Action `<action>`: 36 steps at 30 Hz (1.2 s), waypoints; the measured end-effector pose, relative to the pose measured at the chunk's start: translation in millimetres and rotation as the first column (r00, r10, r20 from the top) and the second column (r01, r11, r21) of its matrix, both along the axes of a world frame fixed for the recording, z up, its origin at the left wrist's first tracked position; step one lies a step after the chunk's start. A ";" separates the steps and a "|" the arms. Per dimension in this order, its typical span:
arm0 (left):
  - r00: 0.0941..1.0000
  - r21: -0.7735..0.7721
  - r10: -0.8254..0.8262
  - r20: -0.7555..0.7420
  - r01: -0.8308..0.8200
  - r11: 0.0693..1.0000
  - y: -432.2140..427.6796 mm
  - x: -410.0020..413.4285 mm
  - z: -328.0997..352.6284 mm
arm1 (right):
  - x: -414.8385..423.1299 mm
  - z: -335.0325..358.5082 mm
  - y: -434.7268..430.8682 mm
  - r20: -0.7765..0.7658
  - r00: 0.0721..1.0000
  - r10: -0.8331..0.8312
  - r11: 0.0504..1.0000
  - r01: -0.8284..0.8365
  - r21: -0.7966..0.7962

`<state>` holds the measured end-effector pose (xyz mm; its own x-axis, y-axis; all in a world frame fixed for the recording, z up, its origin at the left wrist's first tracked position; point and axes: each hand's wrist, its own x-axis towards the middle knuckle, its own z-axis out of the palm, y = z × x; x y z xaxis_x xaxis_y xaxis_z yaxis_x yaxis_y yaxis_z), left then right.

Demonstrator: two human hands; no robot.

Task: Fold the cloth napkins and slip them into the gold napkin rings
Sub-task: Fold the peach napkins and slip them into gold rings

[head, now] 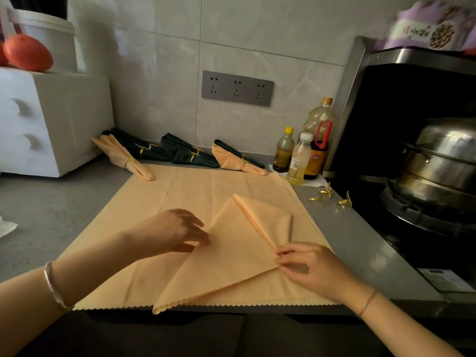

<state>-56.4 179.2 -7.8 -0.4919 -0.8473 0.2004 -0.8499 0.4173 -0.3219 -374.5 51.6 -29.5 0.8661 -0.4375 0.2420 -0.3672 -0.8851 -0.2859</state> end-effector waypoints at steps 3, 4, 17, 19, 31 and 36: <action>0.999 0.072 0.019 -0.043 -0.016 0.997 -4.0 3.0 0.7 | 1.4 0.4 0.7 -0.006 1.000 0.003 1.000 -0.003 0.015; 0.995 0.098 0.045 -0.087 -0.036 0.994 -5.9 3.4 1.7 | 2.4 1.3 1.2 0.001 1.000 -0.001 1.000 0.001 0.017; 0.589 0.469 0.535 -0.605 -0.278 0.838 -54.2 -0.5 1.9 | 26.7 -0.8 -1.6 0.204 0.962 -0.183 0.982 0.170 0.082; 0.512 0.567 0.652 -0.560 -0.337 0.751 -63.7 -1.9 0.5 | 29.6 -0.1 -4.2 0.206 0.954 -0.218 0.973 0.195 0.123; 0.474 0.717 0.766 -0.435 -0.333 0.613 -70.7 -0.1 8.6 | 71.0 2.7 -91.0 0.185 0.902 -0.389 0.878 0.302 0.372; 0.441 0.669 0.768 -0.464 -0.393 0.630 -78.3 -9.0 7.8 | 73.8 2.5 -101.0 0.151 0.872 -0.465 0.827 0.367 0.427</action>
